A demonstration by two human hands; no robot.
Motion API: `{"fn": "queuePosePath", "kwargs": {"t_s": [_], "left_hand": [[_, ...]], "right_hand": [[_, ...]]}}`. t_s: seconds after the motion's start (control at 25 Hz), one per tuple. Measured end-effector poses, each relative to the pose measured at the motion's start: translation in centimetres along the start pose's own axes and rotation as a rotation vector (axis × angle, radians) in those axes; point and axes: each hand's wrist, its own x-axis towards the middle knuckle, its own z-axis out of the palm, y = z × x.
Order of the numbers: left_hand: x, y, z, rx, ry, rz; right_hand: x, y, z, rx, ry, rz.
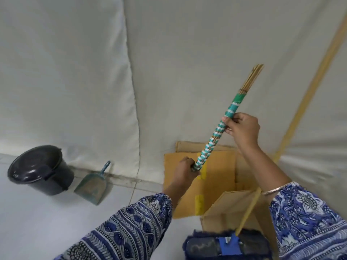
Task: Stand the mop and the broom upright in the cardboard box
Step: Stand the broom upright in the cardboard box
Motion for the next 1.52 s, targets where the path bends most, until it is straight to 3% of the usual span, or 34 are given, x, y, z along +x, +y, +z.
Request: {"fn": "queuePosePath", "kwargs": {"t_s": [0.28, 0.4, 0.56, 0.92, 1.16, 1.52], "left_hand": [[-1.2, 18.2, 17.1, -0.144, -0.048, 0.086], [-2.3, 24.0, 27.0, -0.198, -0.092, 0.044], [-2.4, 27.1, 38.4, -0.257, -0.186, -0.095], [3.6, 23.3, 54.8, -0.136, -0.25, -0.277], [7.9, 18.4, 62.6, -0.056, -0.255, -0.312], [14.1, 15.3, 68.3, -0.03, -0.211, -0.276]], "right_hand": [[3.6, -0.1, -23.6, -0.078, 0.089, -0.13], [6.0, 3.9, -33.6, -0.134, 0.101, -0.11], [9.6, 11.5, -41.7, -0.209, 0.07, -0.058], [16.3, 28.2, -45.6, -0.303, -0.071, -0.034], [20.5, 37.7, -45.2, -0.286, -0.059, 0.011], [26.4, 43.6, -44.0, -0.207, 0.022, 0.03]]}}
